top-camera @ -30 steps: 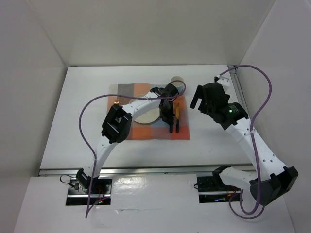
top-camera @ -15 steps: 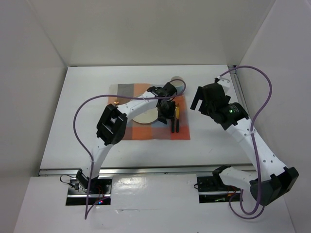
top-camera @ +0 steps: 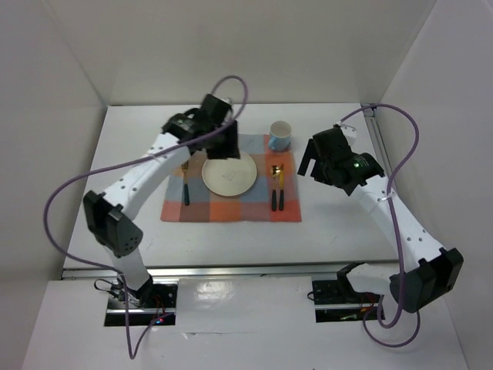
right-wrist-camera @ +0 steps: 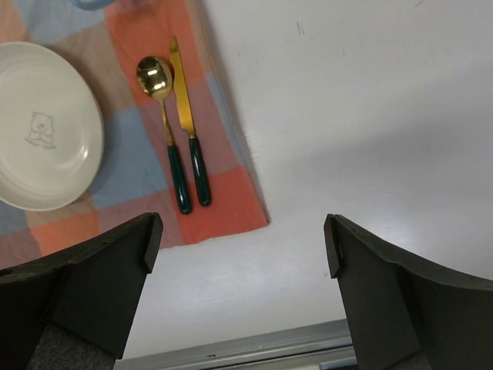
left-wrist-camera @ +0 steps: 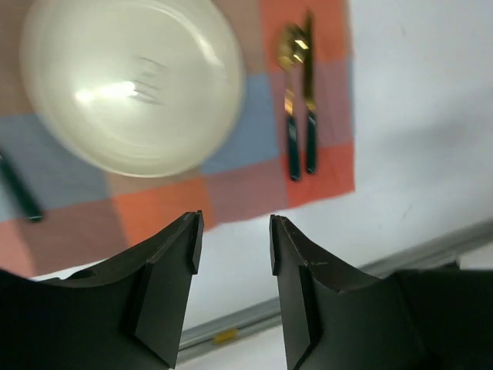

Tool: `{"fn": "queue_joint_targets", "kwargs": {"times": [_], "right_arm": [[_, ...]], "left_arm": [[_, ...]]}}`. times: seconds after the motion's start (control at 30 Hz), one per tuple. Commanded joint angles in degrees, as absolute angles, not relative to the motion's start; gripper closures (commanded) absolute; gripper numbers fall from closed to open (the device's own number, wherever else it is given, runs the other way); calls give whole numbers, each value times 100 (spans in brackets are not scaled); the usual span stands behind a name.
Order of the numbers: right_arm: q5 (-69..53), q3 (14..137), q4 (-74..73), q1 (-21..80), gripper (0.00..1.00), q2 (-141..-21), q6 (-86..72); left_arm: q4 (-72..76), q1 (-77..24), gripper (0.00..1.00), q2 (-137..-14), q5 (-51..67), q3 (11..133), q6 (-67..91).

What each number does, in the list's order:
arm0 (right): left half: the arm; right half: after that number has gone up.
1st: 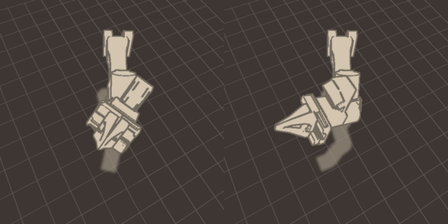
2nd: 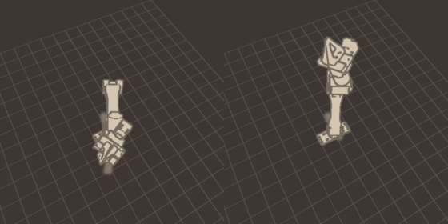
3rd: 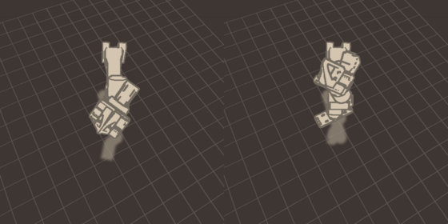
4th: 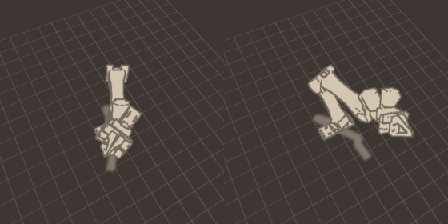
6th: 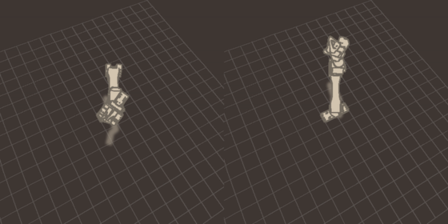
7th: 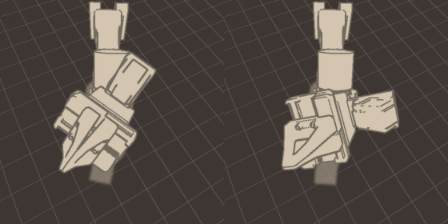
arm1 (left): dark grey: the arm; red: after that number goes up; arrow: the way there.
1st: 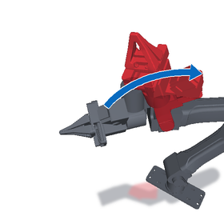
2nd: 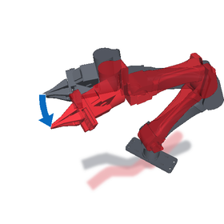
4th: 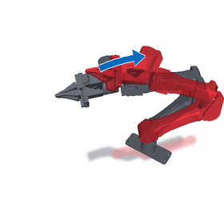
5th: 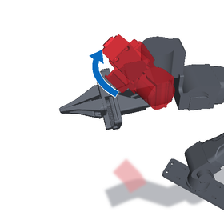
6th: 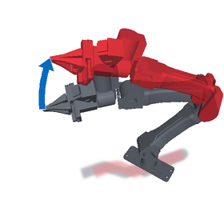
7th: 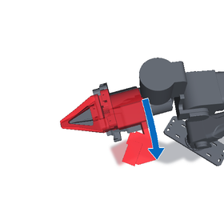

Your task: Set the dinner table for one person

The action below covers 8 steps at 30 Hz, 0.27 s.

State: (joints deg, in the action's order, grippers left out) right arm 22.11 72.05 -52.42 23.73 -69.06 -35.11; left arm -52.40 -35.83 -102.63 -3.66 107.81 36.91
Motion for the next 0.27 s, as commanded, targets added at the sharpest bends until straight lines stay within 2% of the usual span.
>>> {"fn": "queue_joint_targets", "kwargs": {"times": [0.0, 0.23], "right_arm": [[2162, 7375, -5476, 2338, 0, -6996, -3647], [1986, 7137, -5194, 2285, 0, -6741, -3463]], "left_arm": [[-5485, -2544, 43, -9460, -607, 10346, 3393], [-5203, -1231, 42, -8412, -475, 9598, 3024]]}}
